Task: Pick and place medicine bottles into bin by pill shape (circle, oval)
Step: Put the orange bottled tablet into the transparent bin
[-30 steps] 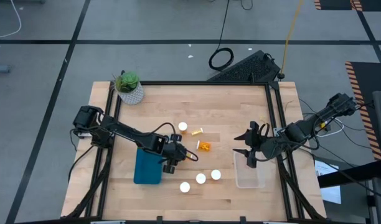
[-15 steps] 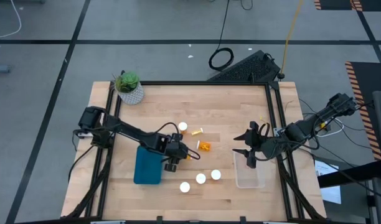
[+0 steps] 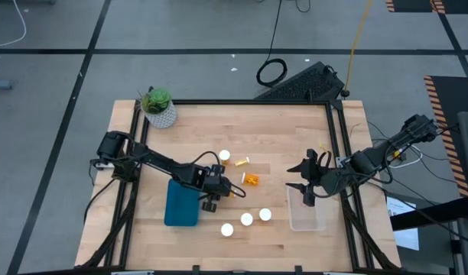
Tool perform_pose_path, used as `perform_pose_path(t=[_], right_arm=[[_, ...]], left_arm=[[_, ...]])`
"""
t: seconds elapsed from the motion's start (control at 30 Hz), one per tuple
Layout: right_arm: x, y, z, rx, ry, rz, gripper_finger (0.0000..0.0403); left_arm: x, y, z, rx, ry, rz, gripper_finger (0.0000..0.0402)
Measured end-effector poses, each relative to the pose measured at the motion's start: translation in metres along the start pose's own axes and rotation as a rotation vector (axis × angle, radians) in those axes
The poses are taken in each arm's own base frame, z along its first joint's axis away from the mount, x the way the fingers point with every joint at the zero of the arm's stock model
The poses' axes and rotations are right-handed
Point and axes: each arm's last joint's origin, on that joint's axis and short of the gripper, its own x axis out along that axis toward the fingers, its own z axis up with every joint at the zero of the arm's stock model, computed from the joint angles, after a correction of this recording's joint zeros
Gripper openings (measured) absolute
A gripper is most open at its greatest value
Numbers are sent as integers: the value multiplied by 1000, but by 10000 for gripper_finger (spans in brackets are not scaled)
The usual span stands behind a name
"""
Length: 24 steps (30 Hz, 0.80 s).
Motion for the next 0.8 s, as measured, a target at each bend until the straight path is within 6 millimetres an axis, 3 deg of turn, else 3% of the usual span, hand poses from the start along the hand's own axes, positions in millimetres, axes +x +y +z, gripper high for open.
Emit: perform_pose_path(t=[0.1, 0.23, 0.4, 0.67, 0.8], right_arm=[[0, 0, 0, -7, -1, -1, 212], [0, 0, 2, -13, -21, -10, 212], [4, 3, 9, -45, -110, -86, 212], [52, 19, 19, -215, -159, -151, 212], [68, 26, 23, -284, -206, -158, 212]], left_arm=[[0, 1, 0, 1, -3, 9, 89], [-6, 3, 0, -9, -5, 39, 111], [-31, 7, 8, -29, -86, 68, 126], [-79, 14, 18, -101, -244, 117, 84], [-84, 12, 18, -82, -250, 94, 59]])
